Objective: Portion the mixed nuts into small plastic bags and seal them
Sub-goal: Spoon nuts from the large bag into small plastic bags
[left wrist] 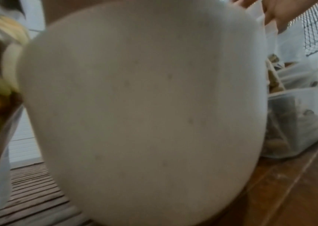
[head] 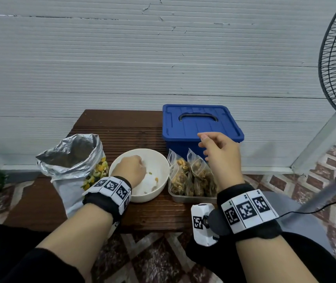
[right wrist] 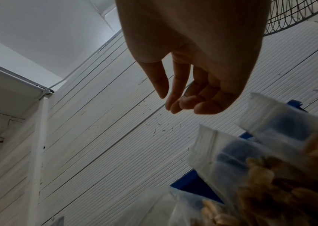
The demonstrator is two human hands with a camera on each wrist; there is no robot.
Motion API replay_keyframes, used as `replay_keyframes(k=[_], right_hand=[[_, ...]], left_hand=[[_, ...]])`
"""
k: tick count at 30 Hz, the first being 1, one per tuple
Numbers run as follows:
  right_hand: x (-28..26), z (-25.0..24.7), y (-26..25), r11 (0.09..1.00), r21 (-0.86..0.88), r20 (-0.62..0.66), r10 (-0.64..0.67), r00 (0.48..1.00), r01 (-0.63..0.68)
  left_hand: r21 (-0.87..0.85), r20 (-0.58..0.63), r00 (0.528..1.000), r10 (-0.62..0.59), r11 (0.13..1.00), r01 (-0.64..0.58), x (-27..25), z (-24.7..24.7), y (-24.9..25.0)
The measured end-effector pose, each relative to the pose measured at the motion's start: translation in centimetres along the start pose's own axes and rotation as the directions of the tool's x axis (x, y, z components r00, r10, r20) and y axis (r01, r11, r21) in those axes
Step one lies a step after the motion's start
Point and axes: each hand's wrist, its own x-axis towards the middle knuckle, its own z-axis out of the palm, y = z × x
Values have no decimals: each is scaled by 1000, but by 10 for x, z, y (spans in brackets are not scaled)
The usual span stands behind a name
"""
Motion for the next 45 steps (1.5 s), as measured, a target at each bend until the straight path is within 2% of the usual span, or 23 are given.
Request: replay_keyframes(k=[2, 4, 5, 7, 9, 10, 13, 18, 22, 25, 28, 29, 30, 32, 33, 34, 35, 36, 38, 40, 45], right_hand=[[-1, 3, -1, 1000, -21, 11, -4, 1000, 4], [-1, 7, -3, 999, -34, 26, -20, 999, 21], [-2, 10, -4, 999, -36, 38, -27, 999, 29], [-3, 15, -6, 999, -40, 66, -28, 997, 31], [-4, 18, -7, 998, -50, 96, -24, 995, 29], [-4, 20, -9, 999, -48, 112, -20, 994, 25], [-6, 22, -14, 1000, 5, 154, 15, 988, -16], [-8, 22, -18, 996, 72, 213, 38, 976, -55], [-8, 18, -18, 992, 99, 230, 57, 972, -82], [-7, 16, -20, 993, 88, 229, 60, 972, -83], [-6, 18, -18, 997, 43, 209, 55, 976, -66], [-5, 18, -16, 999, 11, 192, 47, 980, -50], [-4, 18, -15, 999, -29, 173, 37, 984, -32], [-3, 17, -12, 996, -95, 157, 19, 987, -4], [-3, 16, -12, 993, -115, 161, 9, 987, 9], [-4, 15, -13, 991, -133, 165, 0, 986, 22], [-4, 15, -13, 988, -151, 167, -8, 986, 34], [-5, 15, -13, 984, -170, 169, -16, 985, 46], [-5, 15, -15, 981, -188, 178, -22, 984, 56], [-6, 16, -16, 981, -184, 194, -17, 981, 53], [-6, 16, -19, 990, -141, 210, 5, 978, 25]], left_hand=[[-269, -102, 994, -44, 963, 15, -2, -10, 2], [-555, -183, 981, -67, 830, -47, -8, -22, 9], [-666, -196, 979, -62, 741, -87, -14, -29, 15], [-852, -169, 985, -35, 507, -128, -26, -43, 28], [-954, -129, 991, 32, 268, -133, -40, -54, 42], [-973, -124, 990, 65, 188, -134, -45, -57, 48], [-988, -129, 985, 117, 69, -138, -56, -61, 59], [-996, -92, 990, 107, -6, -92, -61, -58, 67], [-987, -153, 988, 35, 46, -155, -56, -59, 60], [-986, -161, 987, -11, 50, -160, -53, -59, 53], [-982, -159, 987, -16, 106, -157, -50, -55, 51], [-974, -163, 987, -14, 160, -159, -49, -53, 51], [-950, -190, 982, -6, 255, -182, -47, -52, 49], [-803, -298, 951, 80, 517, -295, -46, -51, 47], [-682, -345, 922, 175, 628, -375, -47, -52, 47], [-553, -362, 886, 290, 699, -455, -49, -53, 48], [-435, -350, 848, 399, 732, -524, -50, -53, 49], [-338, -322, 814, 484, 744, -576, -50, -53, 49], [-222, -264, 777, 572, 748, -626, -48, -50, 48], [-196, -262, 764, 590, 742, -640, -45, -47, 48], [-258, -313, 762, 567, 721, -643, -45, -48, 50]])
